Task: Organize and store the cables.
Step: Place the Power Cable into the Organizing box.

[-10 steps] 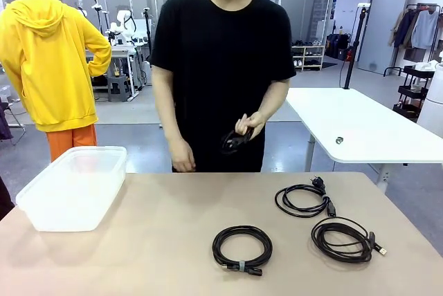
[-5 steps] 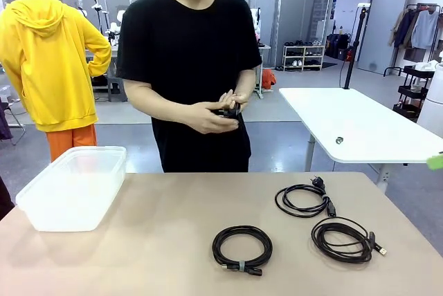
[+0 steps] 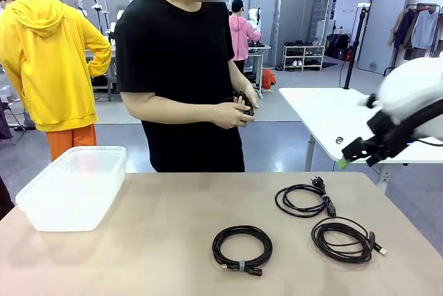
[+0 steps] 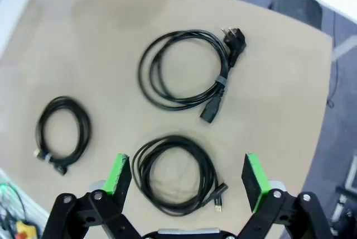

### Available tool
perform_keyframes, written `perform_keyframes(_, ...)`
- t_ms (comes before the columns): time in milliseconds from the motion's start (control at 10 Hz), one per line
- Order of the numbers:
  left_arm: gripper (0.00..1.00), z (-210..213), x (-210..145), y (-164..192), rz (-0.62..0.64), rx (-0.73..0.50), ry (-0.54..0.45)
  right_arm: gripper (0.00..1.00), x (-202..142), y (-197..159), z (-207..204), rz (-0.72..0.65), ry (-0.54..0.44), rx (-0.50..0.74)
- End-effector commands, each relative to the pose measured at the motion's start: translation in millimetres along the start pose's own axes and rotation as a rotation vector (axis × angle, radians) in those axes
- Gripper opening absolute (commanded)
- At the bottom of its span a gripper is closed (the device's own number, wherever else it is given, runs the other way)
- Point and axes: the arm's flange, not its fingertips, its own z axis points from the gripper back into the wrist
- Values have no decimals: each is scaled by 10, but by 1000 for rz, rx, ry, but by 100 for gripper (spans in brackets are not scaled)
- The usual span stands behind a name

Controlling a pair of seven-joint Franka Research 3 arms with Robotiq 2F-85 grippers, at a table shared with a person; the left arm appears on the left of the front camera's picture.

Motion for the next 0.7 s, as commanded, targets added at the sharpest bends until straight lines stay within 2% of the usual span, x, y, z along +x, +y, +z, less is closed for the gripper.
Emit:
perform_keyframes(0,100,6,3,-1,-12,-6,-3,100,359,34,-352,-110,132,-118)
perform_keyframes(200,100,6,3,-1,-12,-6,-3,100,522,17,-757,-191,222,-152)
perform_keyframes(300,100,6,3,-1,-12,-6,-3,100,596,6,-912,-179,268,-194)
perform_keyframes(500,100,6,3,-1,-12,-6,-3,100,655,4,-1031,-201,313,-199)
perform_keyframes(600,100,6,3,-1,-12,-6,-3,100,643,56,-946,-224,316,-170)
